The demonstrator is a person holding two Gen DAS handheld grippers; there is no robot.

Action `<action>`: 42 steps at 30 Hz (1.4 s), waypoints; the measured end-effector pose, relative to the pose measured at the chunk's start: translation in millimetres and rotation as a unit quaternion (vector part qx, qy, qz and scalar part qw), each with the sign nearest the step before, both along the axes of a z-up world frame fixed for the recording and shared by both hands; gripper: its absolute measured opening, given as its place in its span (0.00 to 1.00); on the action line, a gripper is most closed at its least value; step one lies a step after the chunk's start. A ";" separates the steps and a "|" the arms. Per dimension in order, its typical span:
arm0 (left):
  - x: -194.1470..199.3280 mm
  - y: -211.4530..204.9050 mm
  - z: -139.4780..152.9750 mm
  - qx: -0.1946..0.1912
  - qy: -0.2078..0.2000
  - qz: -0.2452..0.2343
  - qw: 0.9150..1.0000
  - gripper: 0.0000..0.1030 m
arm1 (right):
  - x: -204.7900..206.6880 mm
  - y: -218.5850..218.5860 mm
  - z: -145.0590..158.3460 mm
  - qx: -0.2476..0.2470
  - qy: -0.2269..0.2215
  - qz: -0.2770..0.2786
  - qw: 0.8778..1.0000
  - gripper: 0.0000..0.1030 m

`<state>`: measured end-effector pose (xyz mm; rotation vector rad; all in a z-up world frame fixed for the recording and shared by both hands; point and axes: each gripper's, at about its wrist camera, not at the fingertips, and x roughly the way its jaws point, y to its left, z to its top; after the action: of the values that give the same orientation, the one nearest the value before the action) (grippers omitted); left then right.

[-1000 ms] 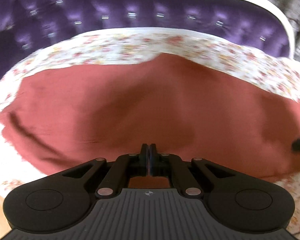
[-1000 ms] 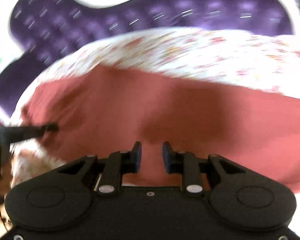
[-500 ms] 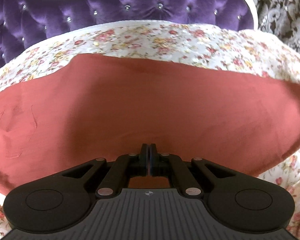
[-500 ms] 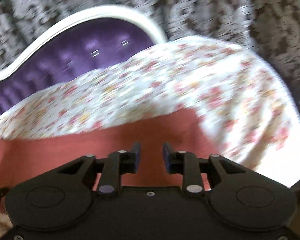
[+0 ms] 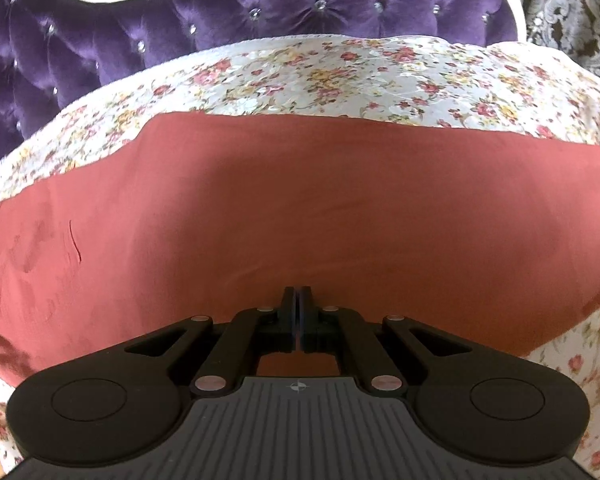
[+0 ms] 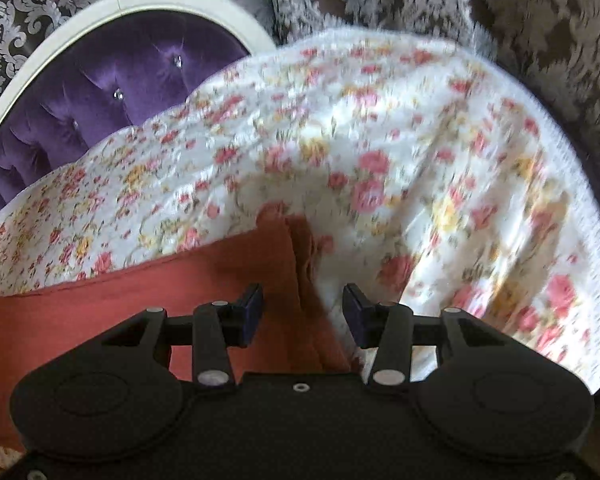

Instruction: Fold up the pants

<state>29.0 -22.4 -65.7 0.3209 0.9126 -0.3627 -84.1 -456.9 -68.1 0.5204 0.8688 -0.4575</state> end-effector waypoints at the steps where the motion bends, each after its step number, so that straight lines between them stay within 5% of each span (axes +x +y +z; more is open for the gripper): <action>1: 1.5 0.0 0.0 -0.002 0.004 0.003 1.000 0.02 | -2.0 0.5 -4.4 0.012 -0.002 0.004 1.000 0.53; 10: 8.1 1.3 2.4 -0.008 0.026 0.014 1.000 0.02 | -5.1 2.0 -7.0 0.036 -0.018 0.041 0.998 0.51; 11: 8.7 1.5 2.5 -0.009 0.027 0.016 0.999 0.02 | -5.3 2.0 -7.3 0.040 -0.020 0.043 0.998 0.45; 12: 9.1 1.5 2.9 -0.010 0.029 0.017 0.999 0.02 | -5.2 2.2 -7.9 0.046 -0.020 0.048 0.998 0.25; 15: 11.6 1.3 5.2 -0.011 0.036 0.021 0.999 0.02 | -5.1 6.4 -6.4 0.046 -0.017 0.051 0.998 0.15; 20: 13.5 -11.2 15.6 -0.040 0.058 0.015 0.997 0.02 | -13.2 10.2 22.7 0.057 -0.060 0.048 0.995 0.14; 27: -7.1 -83.2 28.2 -0.071 0.052 -0.075 0.993 0.02 | -12.0 16.0 56.6 0.056 -0.087 0.050 0.993 0.14; 32: -14.2 -120.6 2.8 -0.066 0.084 -0.116 0.987 0.02 | -2.5 33.8 70.3 0.056 -0.082 0.054 0.994 0.14; 36: -12.1 -117.5 2.1 -0.071 0.078 -0.121 0.987 0.02 | 12.3 59.3 89.2 0.067 -0.095 0.075 0.990 0.14; 42: 7.0 -57.6 25.2 -0.075 0.045 -0.060 0.994 0.02 | 54.4 125.2 115.3 0.092 -0.128 0.141 0.977 0.14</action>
<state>36.0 -80.0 -40.5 0.2226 0.9500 -0.5566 -29.6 -331.7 47.2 0.6004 0.7243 -0.0484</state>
